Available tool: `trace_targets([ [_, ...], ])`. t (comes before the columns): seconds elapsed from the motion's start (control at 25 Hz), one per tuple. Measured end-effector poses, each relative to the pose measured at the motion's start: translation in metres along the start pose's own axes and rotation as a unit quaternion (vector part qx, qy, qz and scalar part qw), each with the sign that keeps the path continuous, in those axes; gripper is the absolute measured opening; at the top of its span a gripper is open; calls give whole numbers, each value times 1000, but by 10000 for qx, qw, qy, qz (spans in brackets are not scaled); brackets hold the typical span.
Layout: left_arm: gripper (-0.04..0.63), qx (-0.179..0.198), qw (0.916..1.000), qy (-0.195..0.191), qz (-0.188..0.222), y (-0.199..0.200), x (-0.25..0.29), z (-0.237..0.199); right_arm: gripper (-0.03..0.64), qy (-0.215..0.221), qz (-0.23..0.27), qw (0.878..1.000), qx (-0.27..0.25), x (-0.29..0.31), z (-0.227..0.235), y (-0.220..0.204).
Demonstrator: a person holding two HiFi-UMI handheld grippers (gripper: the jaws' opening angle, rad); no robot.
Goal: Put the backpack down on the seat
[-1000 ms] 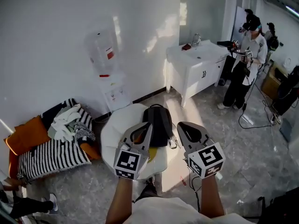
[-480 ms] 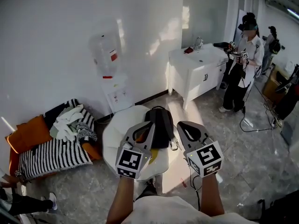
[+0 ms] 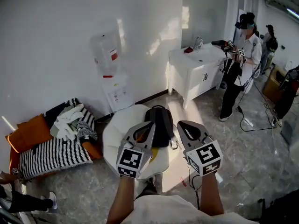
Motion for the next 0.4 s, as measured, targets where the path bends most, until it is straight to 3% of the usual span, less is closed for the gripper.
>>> trace_targets([
  [0.4, -3, -70, 10000, 24, 29, 3, -5, 6, 2, -19, -12, 10000, 15, -9, 0, -2],
])
Point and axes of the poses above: the fingertips, and each gripper's own axes: x forward along the fingers, z to its right, y out of its top, the point moved 1 cm from there along -x, backward along the fingers
